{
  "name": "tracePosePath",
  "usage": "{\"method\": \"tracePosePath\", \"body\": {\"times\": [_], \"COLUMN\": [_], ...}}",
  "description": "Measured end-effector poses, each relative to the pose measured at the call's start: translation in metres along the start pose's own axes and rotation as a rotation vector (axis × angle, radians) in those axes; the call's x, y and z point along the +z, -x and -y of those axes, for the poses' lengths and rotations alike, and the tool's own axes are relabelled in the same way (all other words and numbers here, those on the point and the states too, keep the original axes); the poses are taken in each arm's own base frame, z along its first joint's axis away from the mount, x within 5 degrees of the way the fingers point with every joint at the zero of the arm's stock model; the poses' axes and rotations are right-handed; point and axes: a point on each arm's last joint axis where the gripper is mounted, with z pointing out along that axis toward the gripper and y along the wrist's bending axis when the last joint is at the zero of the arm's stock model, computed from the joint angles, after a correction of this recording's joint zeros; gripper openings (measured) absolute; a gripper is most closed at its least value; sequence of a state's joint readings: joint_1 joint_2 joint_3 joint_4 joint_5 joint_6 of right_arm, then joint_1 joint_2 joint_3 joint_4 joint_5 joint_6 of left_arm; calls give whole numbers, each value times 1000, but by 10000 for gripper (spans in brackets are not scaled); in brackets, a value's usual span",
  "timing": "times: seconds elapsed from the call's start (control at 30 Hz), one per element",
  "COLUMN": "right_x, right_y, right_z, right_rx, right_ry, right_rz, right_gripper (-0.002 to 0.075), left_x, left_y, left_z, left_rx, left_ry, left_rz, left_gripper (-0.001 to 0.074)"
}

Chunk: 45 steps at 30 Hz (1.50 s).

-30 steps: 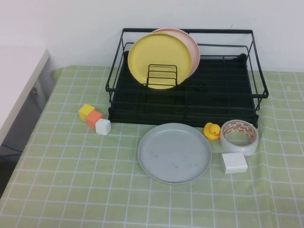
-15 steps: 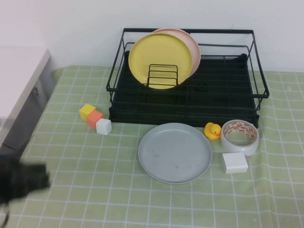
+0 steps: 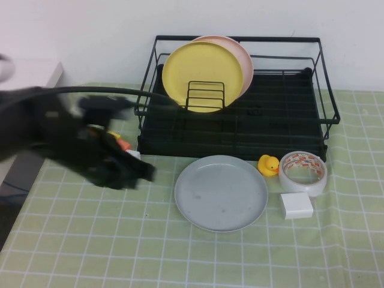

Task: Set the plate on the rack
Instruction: Pick up the plate from the table

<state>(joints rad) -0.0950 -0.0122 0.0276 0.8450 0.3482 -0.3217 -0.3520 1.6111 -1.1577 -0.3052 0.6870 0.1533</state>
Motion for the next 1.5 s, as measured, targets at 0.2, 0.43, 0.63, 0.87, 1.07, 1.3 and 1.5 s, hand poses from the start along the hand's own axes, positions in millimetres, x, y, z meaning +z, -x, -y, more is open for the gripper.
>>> {"method": "tracePosePath", "body": {"times": [0.2, 0.43, 0.63, 0.87, 1.07, 1.3, 1.5], "right_x": [0, 0, 0, 0, 0, 0, 0], "right_y": [0, 0, 0, 0, 0, 0, 0], "right_z": [0, -1, -1, -1, -1, -1, -1], "right_rx": [-11, -17, -19, -21, -20, -20, -20], "right_ry": [0, 6, 7, 8, 8, 8, 8], "right_rz": [0, 2, 2, 3, 3, 3, 3], "right_gripper": [10, 10, 10, 10, 10, 10, 10], "left_x": [66, 115, 153, 183, 188, 190, 190], "left_y": [17, 38, 43, 43, 47, 45, 45], "left_z": [14, 12, 9, 4, 4, 1, -1], "left_rx": [23, -66, -138, -153, -153, -111, -125], "left_ry": [-19, -47, -68, -66, -69, -42, -20], "left_rz": [-123, -91, -68, -95, -87, -98, -104], "left_gripper": [249, 461, 417, 407, 384, 112, 19]}}
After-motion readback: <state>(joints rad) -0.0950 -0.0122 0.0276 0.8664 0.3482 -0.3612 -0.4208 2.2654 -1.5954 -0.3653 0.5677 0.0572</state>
